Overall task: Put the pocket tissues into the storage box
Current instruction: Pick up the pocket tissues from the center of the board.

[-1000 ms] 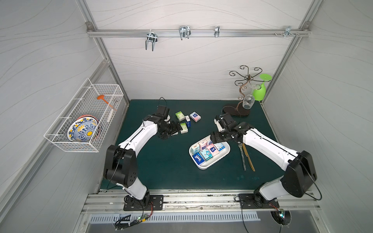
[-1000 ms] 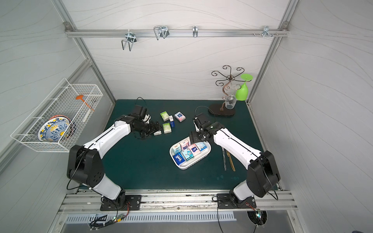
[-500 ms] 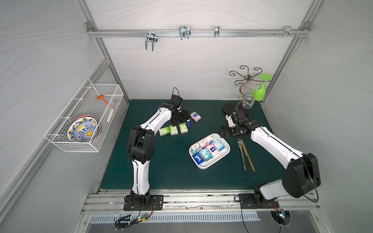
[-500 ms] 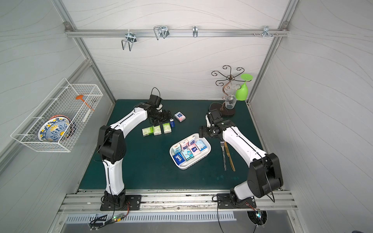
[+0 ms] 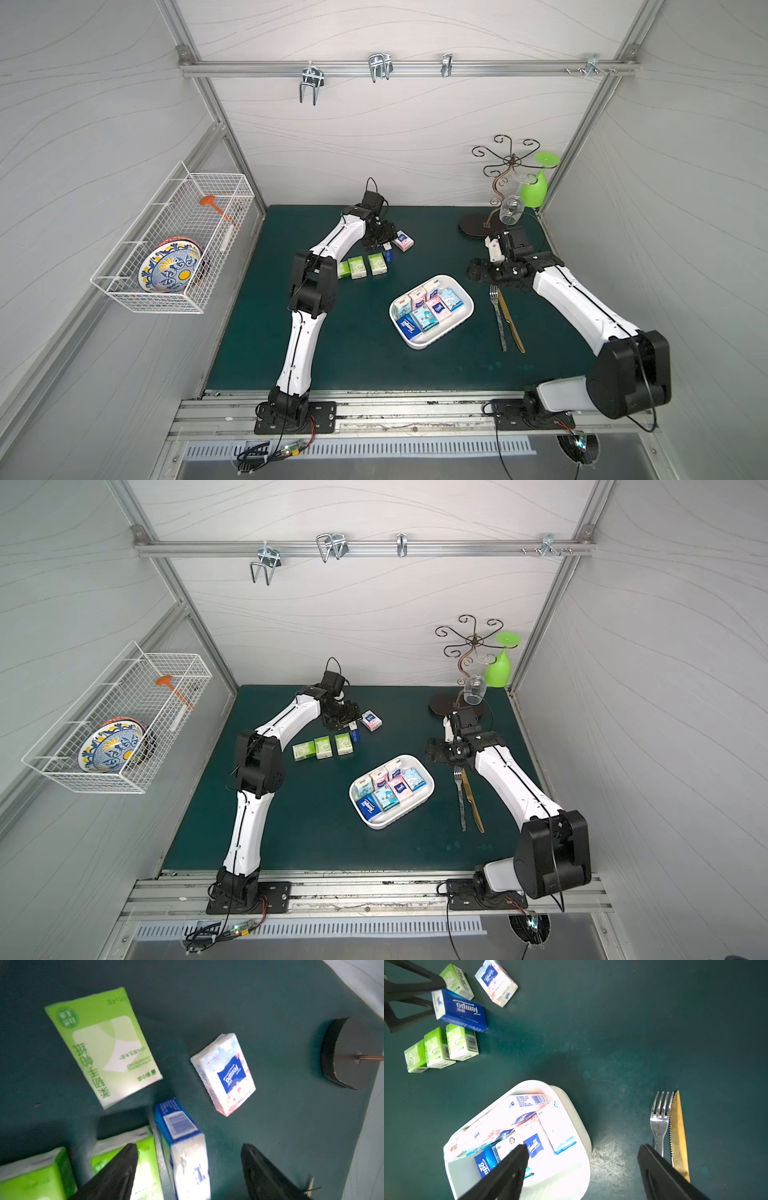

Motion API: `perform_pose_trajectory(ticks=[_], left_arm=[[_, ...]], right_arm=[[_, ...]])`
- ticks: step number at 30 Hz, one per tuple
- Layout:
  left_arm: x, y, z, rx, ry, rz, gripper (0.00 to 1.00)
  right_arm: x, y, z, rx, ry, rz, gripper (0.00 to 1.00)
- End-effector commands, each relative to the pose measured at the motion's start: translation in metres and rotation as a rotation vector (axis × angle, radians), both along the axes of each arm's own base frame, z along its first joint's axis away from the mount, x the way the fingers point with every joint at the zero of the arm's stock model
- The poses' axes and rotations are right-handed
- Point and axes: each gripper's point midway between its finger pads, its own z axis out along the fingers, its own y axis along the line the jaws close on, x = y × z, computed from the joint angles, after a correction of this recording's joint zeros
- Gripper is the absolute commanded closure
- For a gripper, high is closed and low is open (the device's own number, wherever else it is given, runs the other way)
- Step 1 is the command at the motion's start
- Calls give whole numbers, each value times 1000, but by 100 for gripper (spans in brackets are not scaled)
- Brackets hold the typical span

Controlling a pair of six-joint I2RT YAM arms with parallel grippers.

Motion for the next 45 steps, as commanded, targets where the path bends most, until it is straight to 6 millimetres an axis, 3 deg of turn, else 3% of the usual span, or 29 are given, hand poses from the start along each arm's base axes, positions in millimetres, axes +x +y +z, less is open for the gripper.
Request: perform_pose_trajectory(ticks=[1, 6, 12, 19, 25, 31, 34, 38, 45], left_arm=[[8, -8, -2, 1, -14, -19, 25], [11, -18, -6, -37, -13, -40, 66], [9, -16, 10, -31, -38, -53, 83], [-16, -13, 61, -67, -83, -86, 83], [-70, -24, 107, -215, -82, -210, 84], [-146, -36, 124, -336, -16, -386, 84], [-187, -45, 125, -362, 15, -493, 84], [-236, -57, 111, -323, 67, -634, 84], [-294, -79, 84, -201, 83, -837, 84]], right_arm=[[-2, 0, 5, 21, -15, 12, 11], [-1, -3, 4, 18, -10, 6, 11], [1, 0, 6, 39, -6, 3, 11], [1, 11, 14, 108, 2, 12, 12], [-7, 23, 18, 177, 25, 29, 15], [-21, 32, 16, 185, 53, 58, 16], [-28, 35, 14, 180, 69, 65, 15], [-35, 37, 14, 181, 83, 70, 16], [-43, 35, 15, 175, 103, 71, 16]])
